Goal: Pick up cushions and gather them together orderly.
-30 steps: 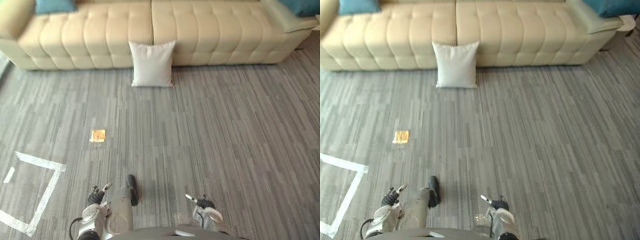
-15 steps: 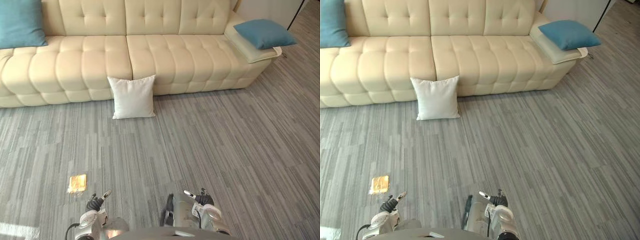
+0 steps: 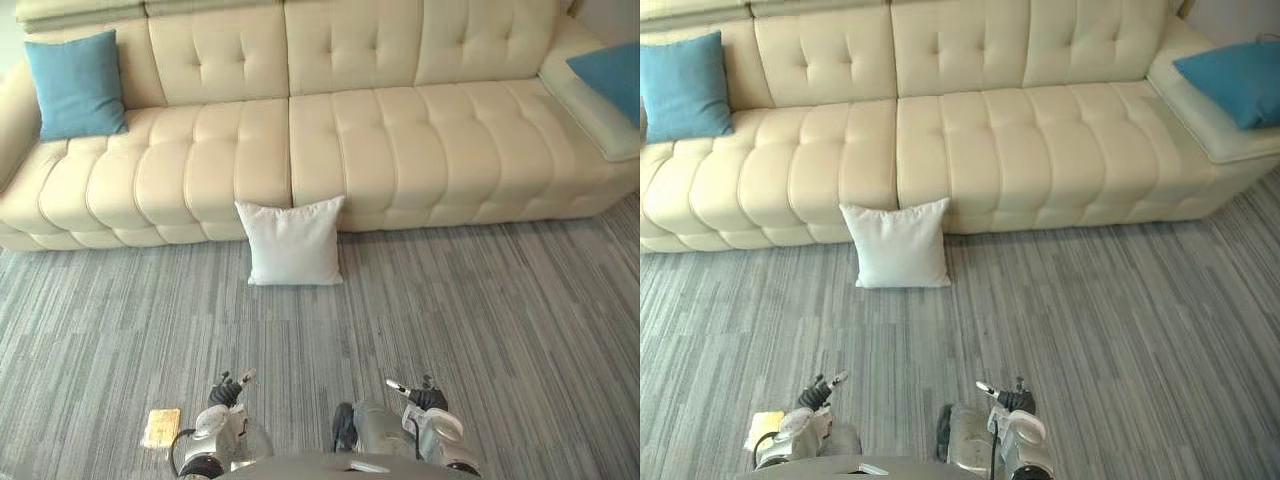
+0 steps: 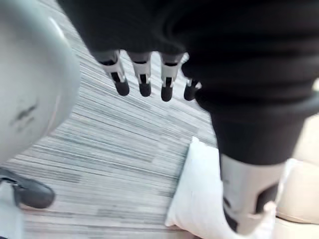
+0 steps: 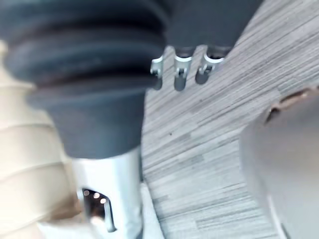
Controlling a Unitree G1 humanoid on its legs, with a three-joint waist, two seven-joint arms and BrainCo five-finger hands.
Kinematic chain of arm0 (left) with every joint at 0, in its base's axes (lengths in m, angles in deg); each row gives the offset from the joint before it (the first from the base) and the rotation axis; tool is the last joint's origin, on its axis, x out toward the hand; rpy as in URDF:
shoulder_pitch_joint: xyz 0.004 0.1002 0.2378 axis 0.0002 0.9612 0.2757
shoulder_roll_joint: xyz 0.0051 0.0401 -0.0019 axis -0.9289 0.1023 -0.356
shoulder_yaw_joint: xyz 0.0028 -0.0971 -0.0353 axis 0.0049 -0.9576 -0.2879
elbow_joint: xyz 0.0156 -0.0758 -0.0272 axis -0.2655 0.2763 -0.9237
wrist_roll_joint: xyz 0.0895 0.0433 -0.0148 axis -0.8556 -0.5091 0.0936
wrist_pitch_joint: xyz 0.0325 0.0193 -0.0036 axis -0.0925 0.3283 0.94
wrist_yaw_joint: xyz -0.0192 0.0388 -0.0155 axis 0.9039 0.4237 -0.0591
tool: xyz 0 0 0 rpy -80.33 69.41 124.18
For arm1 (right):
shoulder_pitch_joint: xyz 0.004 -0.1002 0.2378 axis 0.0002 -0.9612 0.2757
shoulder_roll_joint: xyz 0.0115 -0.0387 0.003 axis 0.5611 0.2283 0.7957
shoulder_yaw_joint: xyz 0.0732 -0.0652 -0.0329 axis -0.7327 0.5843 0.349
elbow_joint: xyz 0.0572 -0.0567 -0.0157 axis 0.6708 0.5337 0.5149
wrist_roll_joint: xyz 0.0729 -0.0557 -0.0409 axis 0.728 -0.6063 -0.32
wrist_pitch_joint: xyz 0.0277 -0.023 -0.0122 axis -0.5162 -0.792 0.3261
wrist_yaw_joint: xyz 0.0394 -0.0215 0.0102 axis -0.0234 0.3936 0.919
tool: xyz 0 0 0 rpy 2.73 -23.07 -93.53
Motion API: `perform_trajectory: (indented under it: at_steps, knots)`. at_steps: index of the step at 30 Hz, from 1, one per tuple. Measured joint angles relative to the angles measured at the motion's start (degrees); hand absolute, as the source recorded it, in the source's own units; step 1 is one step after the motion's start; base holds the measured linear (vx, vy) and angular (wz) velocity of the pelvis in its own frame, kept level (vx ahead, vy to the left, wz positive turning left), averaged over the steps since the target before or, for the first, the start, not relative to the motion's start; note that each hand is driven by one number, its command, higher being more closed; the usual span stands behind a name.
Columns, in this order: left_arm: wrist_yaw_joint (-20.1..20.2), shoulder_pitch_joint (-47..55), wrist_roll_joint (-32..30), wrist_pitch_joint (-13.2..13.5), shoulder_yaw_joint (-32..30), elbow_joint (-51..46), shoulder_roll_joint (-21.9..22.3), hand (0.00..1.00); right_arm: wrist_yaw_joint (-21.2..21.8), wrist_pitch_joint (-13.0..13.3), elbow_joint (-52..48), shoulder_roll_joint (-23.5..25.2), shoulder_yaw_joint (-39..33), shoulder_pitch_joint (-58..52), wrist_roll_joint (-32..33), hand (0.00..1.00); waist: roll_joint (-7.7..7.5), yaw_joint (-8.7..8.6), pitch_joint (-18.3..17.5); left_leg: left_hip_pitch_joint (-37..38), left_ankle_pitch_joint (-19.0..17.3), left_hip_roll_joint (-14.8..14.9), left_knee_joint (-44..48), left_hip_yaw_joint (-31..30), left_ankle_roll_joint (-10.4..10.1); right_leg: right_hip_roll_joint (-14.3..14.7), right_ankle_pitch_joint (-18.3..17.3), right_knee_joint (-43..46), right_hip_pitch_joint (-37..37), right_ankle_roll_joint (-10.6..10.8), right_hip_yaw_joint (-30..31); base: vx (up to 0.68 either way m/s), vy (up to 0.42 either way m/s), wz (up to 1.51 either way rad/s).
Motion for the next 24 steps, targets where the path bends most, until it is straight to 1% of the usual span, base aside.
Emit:
perform_trajectory:
  at_steps: [1, 2, 3, 4, 5, 6, 7, 8, 9, 10, 11, 12, 13, 14, 15, 16, 17, 18, 19, 20, 21, 22, 23, 24]
  knots:
    - [0.0, 0.0, 0.0, 0.0, 0.0, -0.4, 0.0, 0.00, 0.0, -0.1, 0.2, 0.0, 0.1, 0.1, 0.0, 0.00, 0.03, 0.37, 0.0, -1.9, -1.0, 0.0, -2.9, 1.7, 0.7, -0.1, 0.0, -1.4, 1.5, 0.4, -0.1, 0.37, 0.085, 0.05]
    - [0.0, -0.2, 0.0, 0.2, 0.1, -0.9, -0.1, 0.00, -0.1, -0.6, 0.2, 0.1, 0.6, 0.0, 0.1, 0.00, -0.09, 1.15, 0.0, -4.1, -2.4, -0.3, -10.3, 4.7, 2.0, -0.7, 0.1, -3.5, 4.0, 1.4, -0.2, 0.32, 0.087, 0.00]
    - [0.0, -0.2, 0.0, 0.2, 0.1, -1.1, -0.1, 0.00, -0.1, -0.7, 0.2, 0.2, 0.6, 0.0, 0.1, 0.00, -0.20, 1.42, 0.1, -4.3, -2.5, -0.6, -14.6, 6.3, 2.1, -1.1, 0.1, -4.2, 5.1, 1.6, -0.3, 0.44, 0.134, 0.02]
    - [-0.1, -0.2, 0.0, 0.2, 0.1, -1.4, 0.0, 0.00, -0.1, -0.7, 0.2, 0.5, 0.4, -0.3, 0.1, 0.00, -0.47, 1.65, 0.1, -4.1, -1.5, -2.3, -25.5, 8.2, 2.5, -2.1, -0.2, -5.4, 7.6, 3.2, -0.4, 0.46, 0.172, 0.00]
    - [-0.1, 0.2, 0.0, 0.2, 0.2, -1.3, 0.0, 0.00, -0.1, -0.7, 0.2, 0.5, 0.2, -0.7, 0.0, 0.00, -0.30, 1.73, -0.1, -3.4, 3.4, -4.5, -36.8, 8.4, 3.1, -2.7, -1.2, -5.7, 9.5, 4.8, 0.0, 0.45, 0.192, -0.04]
    - [-0.1, 0.4, 0.0, 0.2, 0.2, -1.3, 0.0, 0.00, -0.1, -0.7, 0.2, 0.4, 0.2, -0.7, -0.1, 0.00, -0.07, 1.76, -0.2, -3.2, 8.0, -5.1, -40.3, 7.8, 4.2, -2.6, -1.7, -5.7, 9.9, 5.7, 0.3, 0.43, 0.221, -0.16]
    - [-0.1, 0.2, -0.1, 0.3, 0.0, -1.0, -0.9, 0.00, -0.2, -1.0, 0.7, 1.2, 0.7, -0.6, -0.1, 0.00, -1.73, 2.25, -0.9, -2.1, 11.5, -7.3, -41.1, 7.5, 5.9, -4.2, -2.6, -6.0, 11.1, 7.2, 2.0, 0.52, 0.266, -0.03]
    - [-0.2, 0.3, -0.1, 0.3, -0.2, -0.2, -2.0, 0.00, -0.1, -0.9, 0.9, 2.6, 1.0, -0.8, -0.1, 0.00, -4.04, 1.81, -2.3, -1.8, 10.9, -9.2, -43.0, 8.3, 6.5, -5.8, -0.8, -6.8, 10.8, 6.8, 3.7, 0.43, 0.220, -0.01]
    - [-0.2, 0.3, -0.1, 0.3, -0.3, -0.2, -2.4, 0.00, -0.1, -0.9, 1.0, 3.1, 1.0, -0.8, -0.1, 0.00, -4.57, 1.89, -2.5, -1.7, 10.5, -9.5, -43.0, 8.5, 6.8, -6.1, 0.0, -7.0, 10.4, 6.6, 4.4, 0.50, 0.262, 0.02]
    - [-0.2, 0.3, -0.1, 0.3, -0.4, 0.1, -3.1, 0.00, 0.0, -1.0, 2.2, 3.8, 1.5, -0.3, -0.2, 0.00, -5.41, 2.47, -3.0, -1.5, 9.6, -10.0, -42.7, 9.0, 7.5, -6.8, 2.2, -7.1, 10.2, 6.4, 6.4, 0.37, 0.216, -0.04]
    - [-0.1, 0.3, -0.1, 0.2, -0.2, 0.4, -3.4, 0.00, 0.1, -1.1, 2.7, 3.8, 1.5, -0.1, -0.4, 0.00, -5.79, 2.51, -3.2, -0.8, 8.8, -10.8, -42.6, 9.5, 8.3, -7.6, 4.1, -7.0, 10.4, 7.0, 7.3, 0.43, 0.256, -0.04]
    - [-0.1, 0.4, -0.1, 0.2, -0.2, 0.7, -3.6, 0.00, 0.1, -1.1, 2.7, 3.8, 1.3, -0.1, -0.8, 0.00, -5.94, 2.60, -3.4, -0.1, 8.2, -11.3, -42.7, 9.8, 8.4, -8.0, 5.0, -6.6, 10.5, 7.1, 8.1, 0.32, 0.189, -0.08]
    - [-0.1, 0.7, -0.1, 0.1, -0.2, 1.2, -3.9, 0.00, 0.1, -1.0, 2.6, 3.9, 1.2, -0.1, -1.7, 0.00, -5.94, 2.79, -3.5, 1.7, 6.8, -12.3, -43.1, 10.2, 8.5, -8.8, 5.8, -4.2, 10.3, 7.7, 9.8, 0.28, 0.169, -0.18]
    - [-0.1, 0.8, -0.1, 0.0, -0.2, 2.1, -4.2, 0.00, 0.1, -1.0, 2.8, 4.0, 1.2, -0.2, -2.1, 0.00, -5.88, 2.66, -3.5, 3.8, 4.8, -13.3, -43.1, 10.4, 8.5, -9.8, 5.8, 2.8, 8.5, 7.8, 11.4, 0.27, 0.155, -0.20]
    - [-0.1, 0.8, -0.1, 0.0, 0.2, 2.3, -4.4, 0.00, 0.1, -1.0, 2.5, 3.8, 1.2, -0.3, -2.2, 0.00, -5.88, 2.40, -3.6, 4.7, 4.1, -13.6, -43.1, 10.5, 8.5, -10.4, 6.3, 7.1, 6.8, 8.3, 12.3, 0.22, 0.132, -0.10]
    - [-0.1, 1.0, 0.0, -0.1, 1.3, 2.9, -4.9, 0.00, 0.1, -0.8, 2.4, 3.6, 1.4, -0.1, -2.2, 0.00, -5.84, 1.97, -3.6, 6.5, 2.4, -13.9, -43.1, 10.7, 8.6, -11.4, 9.6, 17.6, 2.4, 9.2, 13.7, 0.19, 0.114, -0.05]
    - [-0.1, 1.2, 0.0, -0.1, 1.8, 3.4, -5.3, 0.00, 0.2, -0.7, 2.3, 3.6, 1.5, -0.1, -2.2, 0.00, -5.42, 1.62, -3.4, 8.2, 1.2, -13.9, -43.1, 10.7, 8.5, -12.2, 10.6, 25.7, -1.0, 9.5, 14.7, 0.18, 0.105, -0.04]
    - [-0.1, 1.3, 0.0, -0.2, 2.0, 3.7, -5.5, 0.00, 0.2, -0.6, 2.3, 3.6, 1.7, 0.0, -2.2, 0.00, -5.20, 1.58, -3.3, 9.3, 0.5, -13.9, -43.3, 10.7, 8.3, -12.3, 9.6, 29.1, -2.8, 9.4, 14.6, 0.18, 0.079, -0.14]
    - [-0.2, 1.6, 0.3, -0.2, 2.1, 4.0, -5.7, 0.00, 0.2, -0.6, 1.9, 3.5, 2.0, 0.1, -2.3, 0.00, -5.58, 1.63, -3.6, 11.7, -0.3, -13.9, -44.3, 10.8, 7.8, -12.5, 6.8, 33.3, -6.3, 8.7, 13.7, 0.14, 0.041, -0.18]
    - [-0.4, 1.5, 0.6, -0.3, 2.1, 4.0, -5.8, 0.00, 0.2, -0.6, 1.7, 3.6, 2.0, 0.1, -2.3, 0.00, -5.61, 1.60, -3.7, 13.0, -1.1, -13.9, -45.2, 10.8, 7.6, -12.3, 5.4, 34.4, -7.8, 8.4, 12.9, 0.18, 0.024, -0.18]
    - [-0.5, 2.2, 1.0, -0.3, 2.1, 4.2, -5.9, 0.00, 0.2, -0.6, 1.7, 3.6, 2.0, 0.0, -2.3, 0.00, -5.61, 1.46, -3.7, 14.9, -0.8, -13.8, -46.7, 10.8, 7.8, -11.5, 2.7, 34.1, -10.0, 7.9, 11.4, 0.15, -0.012, 0.03]
    - [-0.7, 2.4, 1.1, -0.3, 2.1, 4.2, -5.8, 0.00, 0.2, -0.5, 1.6, 3.6, 2.0, 0.0, -2.2, 0.00, -5.53, 0.88, -3.8, 16.6, -0.7, -13.6, -47.8, 10.7, 7.7, -10.2, 0.7, 30.6, -11.2, 7.6, 9.9, 0.14, -0.032, 0.15]
    - [-0.8, 2.4, 1.1, -0.4, 2.0, 4.2, -5.7, 0.00, 0.2, -0.5, 1.4, 3.6, 2.0, 0.0, -2.2, 0.00, -5.51, 0.74, -3.8, 17.2, -0.8, -13.5, -48.2, 10.4, 7.4, -9.5, 0.1, 28.0, -11.8, 7.4, 9.2, 0.14, -0.076, 0.29]
    - [-0.8, 2.4, 1.1, -0.4, 1.9, 4.2, -5.6, 0.00, 0.2, -0.5, 1.5, 3.5, 2.0, 0.0, -2.2, 0.00, -5.50, 0.63, -3.8, 17.9, -0.8, -13.4, -48.9, 9.8, 6.9, -7.8, -0.2, 20.7, -12.1, 7.1, 8.7, 0.18, -0.125, 0.36]
